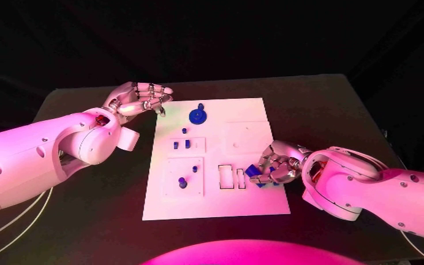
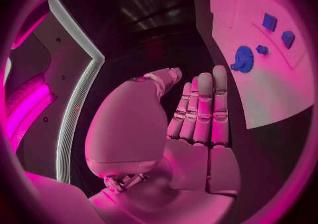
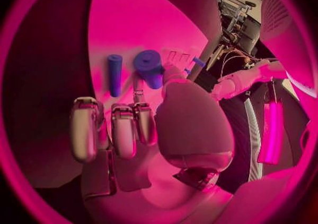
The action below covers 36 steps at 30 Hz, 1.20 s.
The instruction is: Assemble the parts on the task board
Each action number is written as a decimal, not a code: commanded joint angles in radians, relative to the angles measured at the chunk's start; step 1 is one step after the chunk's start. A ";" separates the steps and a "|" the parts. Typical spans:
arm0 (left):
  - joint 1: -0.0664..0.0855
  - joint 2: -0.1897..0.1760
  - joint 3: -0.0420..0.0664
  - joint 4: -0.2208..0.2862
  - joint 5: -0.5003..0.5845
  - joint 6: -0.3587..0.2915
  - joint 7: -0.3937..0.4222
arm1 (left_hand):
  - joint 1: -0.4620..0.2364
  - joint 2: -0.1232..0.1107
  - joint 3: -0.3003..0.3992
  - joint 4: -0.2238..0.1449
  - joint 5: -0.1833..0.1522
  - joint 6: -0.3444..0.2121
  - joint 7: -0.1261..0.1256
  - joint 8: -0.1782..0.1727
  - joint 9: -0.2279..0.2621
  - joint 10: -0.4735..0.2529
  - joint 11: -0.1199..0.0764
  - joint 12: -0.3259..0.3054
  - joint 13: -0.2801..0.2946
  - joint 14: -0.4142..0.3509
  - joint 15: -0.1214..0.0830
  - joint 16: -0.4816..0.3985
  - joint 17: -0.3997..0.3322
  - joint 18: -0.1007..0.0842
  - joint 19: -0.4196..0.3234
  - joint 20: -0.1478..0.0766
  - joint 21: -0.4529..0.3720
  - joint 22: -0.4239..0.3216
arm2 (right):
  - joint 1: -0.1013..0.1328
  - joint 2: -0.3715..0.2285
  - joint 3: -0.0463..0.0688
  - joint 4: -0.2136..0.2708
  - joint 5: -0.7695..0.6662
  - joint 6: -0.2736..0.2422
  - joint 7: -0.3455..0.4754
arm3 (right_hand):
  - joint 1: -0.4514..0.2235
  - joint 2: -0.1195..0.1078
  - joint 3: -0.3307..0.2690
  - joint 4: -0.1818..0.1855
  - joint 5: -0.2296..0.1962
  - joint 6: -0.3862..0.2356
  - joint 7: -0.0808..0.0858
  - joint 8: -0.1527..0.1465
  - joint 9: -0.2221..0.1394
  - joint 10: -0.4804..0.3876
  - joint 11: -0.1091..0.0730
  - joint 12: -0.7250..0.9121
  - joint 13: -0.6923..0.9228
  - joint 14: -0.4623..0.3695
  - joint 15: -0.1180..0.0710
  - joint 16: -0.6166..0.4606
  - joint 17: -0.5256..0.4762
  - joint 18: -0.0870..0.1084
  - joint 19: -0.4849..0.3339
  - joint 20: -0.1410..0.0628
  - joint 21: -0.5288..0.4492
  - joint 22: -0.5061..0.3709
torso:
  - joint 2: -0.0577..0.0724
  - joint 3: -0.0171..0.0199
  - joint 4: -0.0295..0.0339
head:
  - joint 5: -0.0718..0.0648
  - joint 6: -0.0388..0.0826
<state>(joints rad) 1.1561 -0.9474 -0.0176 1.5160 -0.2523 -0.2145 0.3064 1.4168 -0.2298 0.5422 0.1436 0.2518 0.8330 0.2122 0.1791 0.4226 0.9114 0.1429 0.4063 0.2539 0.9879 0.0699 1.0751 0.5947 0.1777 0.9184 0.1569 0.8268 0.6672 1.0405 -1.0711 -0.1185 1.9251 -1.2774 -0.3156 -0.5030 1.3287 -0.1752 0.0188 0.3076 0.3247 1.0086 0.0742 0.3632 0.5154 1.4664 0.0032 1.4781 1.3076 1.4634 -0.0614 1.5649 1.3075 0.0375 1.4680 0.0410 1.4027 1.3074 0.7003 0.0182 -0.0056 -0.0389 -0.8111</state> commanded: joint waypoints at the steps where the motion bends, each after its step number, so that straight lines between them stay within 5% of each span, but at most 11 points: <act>1: 0.000 0.000 0.001 0.004 0.003 0.009 0.004 | 0.003 0.004 -0.005 0.002 0.007 -0.006 -0.001 -0.002 0.000 -0.006 0.002 0.006 -0.001 -0.004 0.001 0.002 -0.002 0.006 0.003 0.005 -0.006 -0.002 | -0.013 0.000 -0.012 -0.012 -0.002 0.028 -0.045 | 0.073 0.025 0.064 -0.019 0.010 0.006 -0.001 -0.001 -0.014 0.031 -0.007 -0.005 0.147 0.104 -0.007 0.000 0.249 -0.009 0.077 -0.007 0.001 0.226 | 0.000 -0.0008 -0.0011 | -0.003 0.003; 13: 0.000 0.001 0.001 0.004 0.003 0.009 0.004 | 0.005 0.004 -0.005 0.001 0.007 -0.006 -0.001 -0.001 0.000 -0.006 0.002 0.007 -0.001 -0.005 0.000 0.002 -0.002 0.006 0.003 0.005 -0.006 -0.002 | 0.004 -0.005 -0.012 0.020 0.149 -0.063 -0.043 | 0.055 -0.005 0.168 -0.019 0.070 0.025 -0.006 0.005 -0.022 0.037 -0.011 -0.003 0.157 0.105 -0.011 0.001 0.253 -0.011 0.078 -0.009 0.012 0.228 | 0.000 -0.0008 0.0001 | -0.007 0.007; 23: 0.000 0.001 0.001 0.004 0.003 0.008 0.003 | 0.005 0.004 -0.005 0.001 0.007 -0.005 -0.001 -0.001 0.000 -0.006 0.002 0.008 -0.001 -0.005 0.000 0.002 -0.002 0.006 0.003 0.005 -0.006 -0.002 | 0.045 -0.004 -0.011 0.057 0.261 -0.088 -0.045 | 0.028 -0.012 0.198 -0.017 0.073 0.034 -0.011 0.016 -0.018 0.040 -0.016 -0.002 0.161 0.105 -0.014 0.002 0.254 -0.012 0.080 -0.012 0.022 0.230 | 0.000 -0.0001 -0.0001 | -0.007 0.009; 36: 0.000 0.002 0.001 0.005 0.003 0.008 0.004 | 0.005 0.004 -0.005 0.001 0.007 -0.005 -0.001 -0.001 0.000 -0.005 0.002 0.009 -0.001 -0.005 0.000 0.003 -0.002 0.006 0.003 0.005 -0.006 -0.002 | 0.043 0.047 -0.012 0.043 0.305 -0.084 -0.043 | -0.046 -0.019 0.224 -0.017 0.063 0.032 -0.012 0.027 -0.013 0.043 -0.016 -0.003 0.164 0.106 -0.015 0.002 0.256 -0.013 0.080 -0.014 0.025 0.231 | 0.001 0.0007 -0.0004 | -0.004 0.007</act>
<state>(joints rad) 1.1561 -0.9469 -0.0177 1.5173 -0.2524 -0.2144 0.3046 1.4168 -0.2298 0.5422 0.1436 0.2554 0.8329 0.2122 0.1791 0.4227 0.9114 0.1430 0.4103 0.2540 0.9879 0.0699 1.0751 0.5939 0.1777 0.9184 0.1570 0.8268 0.6673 1.0874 -1.0298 -0.1301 1.9711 -1.0017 -0.3988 -0.5428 1.2931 -0.1962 0.2173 0.3142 0.3971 1.0231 0.0750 0.3604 0.4855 1.4649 -0.0053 1.4782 1.3074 1.4665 -0.0718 1.5648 1.3073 0.0375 1.4680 0.0340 1.4230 1.3079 0.7009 0.0184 -0.0055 -0.0439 -0.8035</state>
